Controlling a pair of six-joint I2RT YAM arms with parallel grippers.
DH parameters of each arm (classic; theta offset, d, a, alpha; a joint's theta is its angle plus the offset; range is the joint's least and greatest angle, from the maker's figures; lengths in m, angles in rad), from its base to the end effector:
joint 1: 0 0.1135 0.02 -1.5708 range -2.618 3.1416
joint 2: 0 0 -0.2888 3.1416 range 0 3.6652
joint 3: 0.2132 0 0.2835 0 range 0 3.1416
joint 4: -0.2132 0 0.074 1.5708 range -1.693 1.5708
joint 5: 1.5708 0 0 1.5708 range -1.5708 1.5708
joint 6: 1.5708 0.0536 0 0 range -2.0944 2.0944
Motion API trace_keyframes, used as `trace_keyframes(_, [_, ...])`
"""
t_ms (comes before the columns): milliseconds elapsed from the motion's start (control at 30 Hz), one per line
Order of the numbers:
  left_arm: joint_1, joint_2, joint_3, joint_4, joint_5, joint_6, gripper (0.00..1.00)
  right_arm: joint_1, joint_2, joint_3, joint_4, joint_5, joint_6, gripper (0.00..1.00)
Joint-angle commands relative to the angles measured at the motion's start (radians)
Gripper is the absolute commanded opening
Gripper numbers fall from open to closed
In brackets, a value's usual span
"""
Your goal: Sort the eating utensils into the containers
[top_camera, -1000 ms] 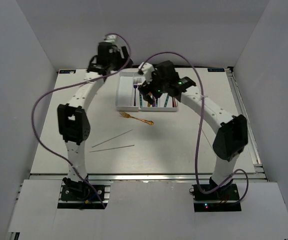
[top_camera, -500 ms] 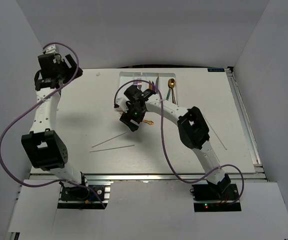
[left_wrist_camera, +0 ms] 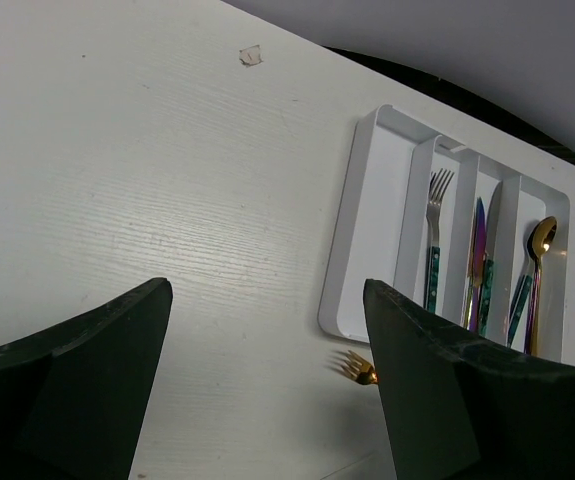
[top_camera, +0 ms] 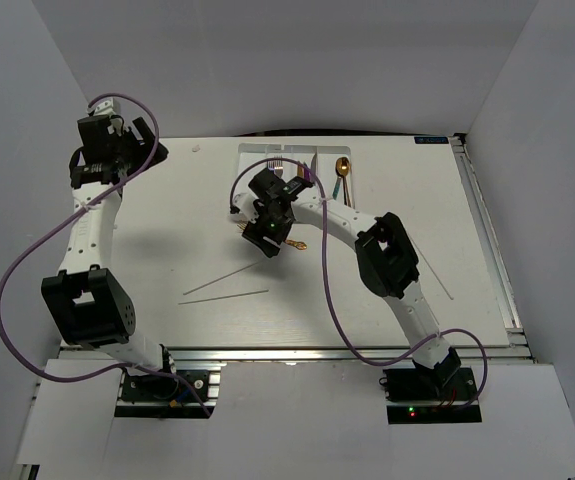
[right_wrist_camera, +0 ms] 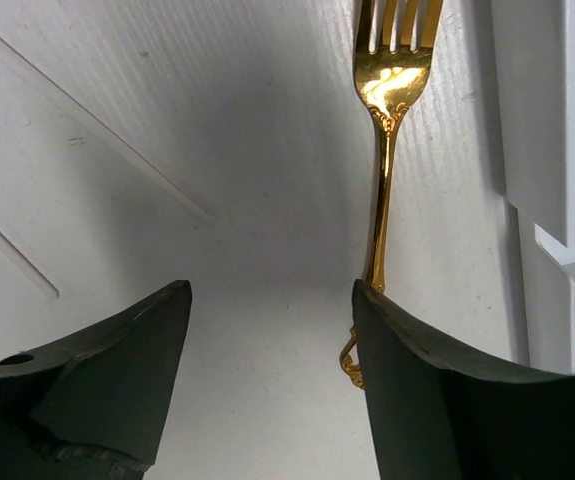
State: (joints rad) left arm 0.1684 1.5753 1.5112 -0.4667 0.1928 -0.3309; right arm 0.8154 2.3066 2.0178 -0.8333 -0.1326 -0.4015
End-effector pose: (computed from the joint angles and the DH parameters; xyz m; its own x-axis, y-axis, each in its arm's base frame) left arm 0.4068 0.0587 0.3803 -0.4715 -0.4036 -0.7841 -0.1636 0.9137 -0.3719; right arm 0.3731 0.4065 0.1916 -0.2712 -0.8530 -0.4458 -0.9418 0.3308 -0.0599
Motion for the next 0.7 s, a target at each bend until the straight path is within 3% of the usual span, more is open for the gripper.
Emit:
trace_keyframes(0, [0.002, -0.06, -0.016, 0.01, 0.008, -0.01, 0.89, -0.012, -0.003, 0.018, 0.036, 0.013, -0.01, 0.71])
trace_keyframes(433, [0.003, -0.058, -0.035, 0.0, -0.003, -0.01, 0.88, -0.048, 0.04, -0.011, 0.077, 0.044, -0.028, 0.64])
trace_keyframes(667, [0.002, -0.06, -0.06, -0.007, -0.003, -0.014, 0.87, -0.051, 0.05, -0.054, 0.111, 0.019, -0.062, 0.49])
